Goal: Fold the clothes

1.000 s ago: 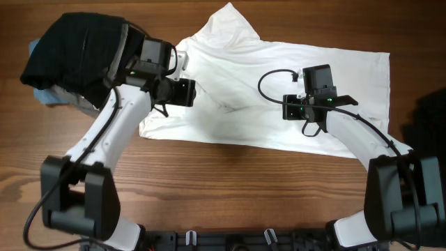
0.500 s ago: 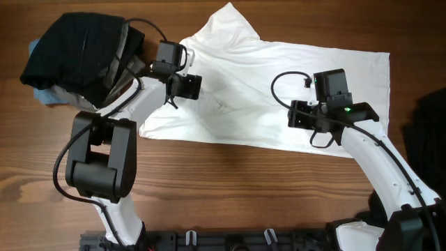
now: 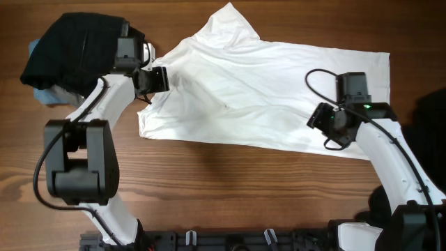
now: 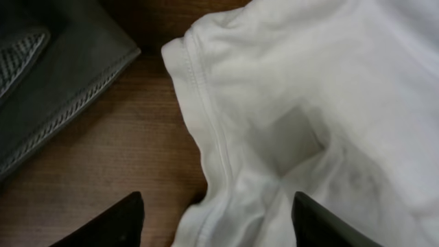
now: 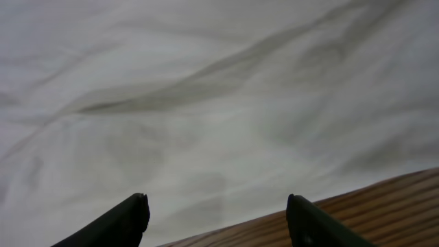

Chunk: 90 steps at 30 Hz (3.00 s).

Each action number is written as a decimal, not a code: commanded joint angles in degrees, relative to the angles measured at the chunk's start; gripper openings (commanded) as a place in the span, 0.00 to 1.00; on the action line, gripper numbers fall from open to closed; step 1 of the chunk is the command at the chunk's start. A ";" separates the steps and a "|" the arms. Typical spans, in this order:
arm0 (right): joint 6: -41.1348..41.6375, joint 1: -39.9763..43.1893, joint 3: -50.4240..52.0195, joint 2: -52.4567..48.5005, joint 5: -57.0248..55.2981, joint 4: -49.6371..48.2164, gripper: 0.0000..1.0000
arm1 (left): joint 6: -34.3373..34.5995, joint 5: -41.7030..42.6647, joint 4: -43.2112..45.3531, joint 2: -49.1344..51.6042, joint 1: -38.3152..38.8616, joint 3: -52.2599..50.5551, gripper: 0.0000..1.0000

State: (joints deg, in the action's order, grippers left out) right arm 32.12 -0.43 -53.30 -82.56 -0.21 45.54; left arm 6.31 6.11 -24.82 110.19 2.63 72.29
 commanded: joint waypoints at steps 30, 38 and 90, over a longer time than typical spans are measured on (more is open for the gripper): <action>-3.74 48.78 10.67 -10.25 17.77 -14.71 0.34 | 4.50 3.50 -25.66 -5.88 -4.15 -7.21 1.00; -5.11 48.83 6.84 -7.69 16.15 -8.50 0.04 | 4.50 3.48 -22.75 -5.95 -4.39 -12.22 0.04; 4.42 35.89 17.99 -2.45 20.61 -17.88 0.04 | -6.12 17.64 -25.92 -15.69 3.32 -1.40 0.13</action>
State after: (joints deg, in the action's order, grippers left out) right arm 30.57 35.75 -37.82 -84.84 21.98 36.12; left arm 0.67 24.73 -50.35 95.24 5.74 69.97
